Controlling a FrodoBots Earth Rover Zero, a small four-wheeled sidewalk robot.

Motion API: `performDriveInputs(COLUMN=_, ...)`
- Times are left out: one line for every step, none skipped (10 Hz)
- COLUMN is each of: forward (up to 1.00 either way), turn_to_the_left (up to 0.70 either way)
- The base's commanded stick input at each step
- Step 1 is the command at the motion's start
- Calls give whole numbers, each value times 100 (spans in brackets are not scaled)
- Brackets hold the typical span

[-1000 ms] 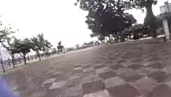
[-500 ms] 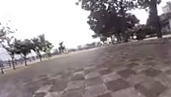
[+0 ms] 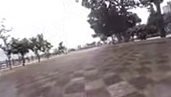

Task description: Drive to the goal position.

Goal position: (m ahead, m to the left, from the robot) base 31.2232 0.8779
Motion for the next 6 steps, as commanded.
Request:
performDriveInputs(forward=100, turn_to_the_left=0)
performDriveInputs(forward=100, turn_to_the_left=0)
performDriveInputs(forward=100, turn_to_the_left=0)
performDriveInputs(forward=100, turn_to_the_left=0)
performDriveInputs(forward=100, turn_to_the_left=0)
performDriveInputs(forward=100, turn_to_the_left=0)
